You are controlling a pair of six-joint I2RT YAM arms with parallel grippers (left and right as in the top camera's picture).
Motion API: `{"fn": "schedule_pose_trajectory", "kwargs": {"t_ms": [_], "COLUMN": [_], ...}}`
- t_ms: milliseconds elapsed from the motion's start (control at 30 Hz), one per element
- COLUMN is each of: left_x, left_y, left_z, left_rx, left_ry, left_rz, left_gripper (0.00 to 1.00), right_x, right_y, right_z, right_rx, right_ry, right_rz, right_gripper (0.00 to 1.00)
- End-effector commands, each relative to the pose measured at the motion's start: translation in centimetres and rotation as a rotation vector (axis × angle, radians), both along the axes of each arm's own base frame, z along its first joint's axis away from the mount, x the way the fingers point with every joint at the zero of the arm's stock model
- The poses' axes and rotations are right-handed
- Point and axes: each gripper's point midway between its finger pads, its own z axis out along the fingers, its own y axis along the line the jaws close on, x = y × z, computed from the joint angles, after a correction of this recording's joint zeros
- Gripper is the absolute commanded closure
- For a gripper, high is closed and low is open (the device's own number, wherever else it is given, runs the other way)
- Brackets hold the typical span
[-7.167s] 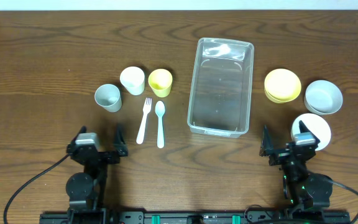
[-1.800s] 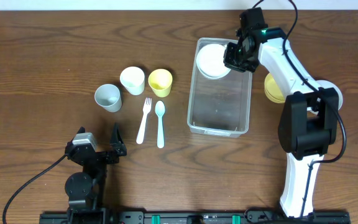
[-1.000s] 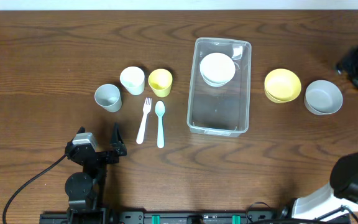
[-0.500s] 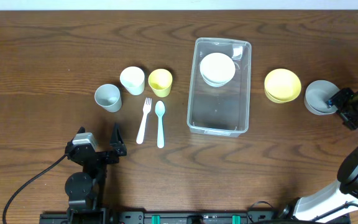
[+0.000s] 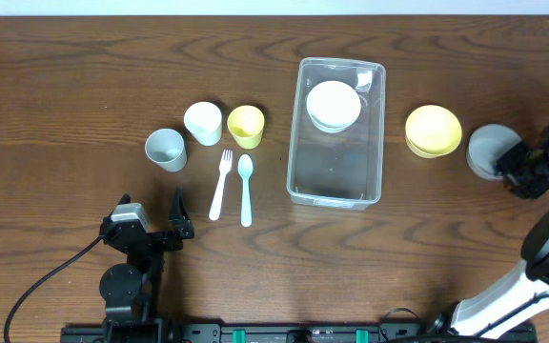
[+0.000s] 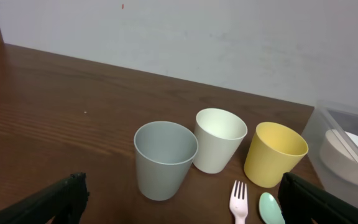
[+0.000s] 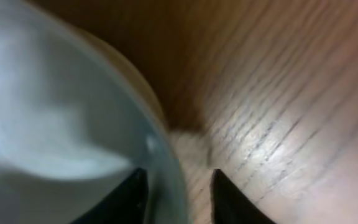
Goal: Pack container
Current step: 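Move the right gripper to the grey bowl and grasp its rim, then place the grey bowl into the white bowl in the container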
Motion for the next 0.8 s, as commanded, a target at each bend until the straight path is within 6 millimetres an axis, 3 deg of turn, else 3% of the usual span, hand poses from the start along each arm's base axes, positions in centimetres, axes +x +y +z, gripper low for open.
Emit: {"fn": "schedule_pose_trajectory", "kwargs": {"t_ms": [0,100,233,333,467,533,600,667,767], "left_x": [-0.1,-0.1,-0.1,-0.1,-0.1,-0.1,-0.1,-0.1,-0.1], "left_y": [-0.3,-0.3,-0.3,-0.3,-0.3,-0.3,-0.3,-0.3,-0.3], "left_z": [-1.6,-1.6,-1.6,-1.6,-1.6,-1.6,-1.6,-1.6,-1.6], "left_rx": [-0.014,-0.014,-0.014,-0.014,-0.014,-0.014,-0.014,-0.014,-0.014], "left_ry": [0.051,0.051,0.051,0.051,0.051,0.051,0.051,0.051,0.051], "left_rz": [-0.020,-0.020,-0.020,-0.020,-0.020,-0.020,-0.020,-0.020,-0.020], "left_gripper": [0.02,0.02,0.02,0.02,0.02,0.02,0.02,0.02,0.02], "right_x": [0.0,0.8,3.0,4.3,5.5,6.2,7.2,8.7,11.7], "right_y": [0.0,0.0,2.4,6.2,14.0,18.3,22.6,26.4,29.5], "right_z": [1.0,4.3,11.7,17.9,25.0,26.5,26.5,25.2,21.4], "right_rx": [-0.001,-0.023,-0.019,-0.024,-0.059,-0.044,-0.023,-0.022,-0.050], "right_ry": [-0.012,-0.081,-0.283,-0.443,-0.633,-0.694,-0.725,-0.723,-0.675], "right_rz": [-0.018,-0.018,0.044,0.155,0.394,0.507,0.616,0.704,0.747], "right_gripper": [0.81,0.89,0.99,0.99,0.99,0.99,0.99,0.99,0.99]}}
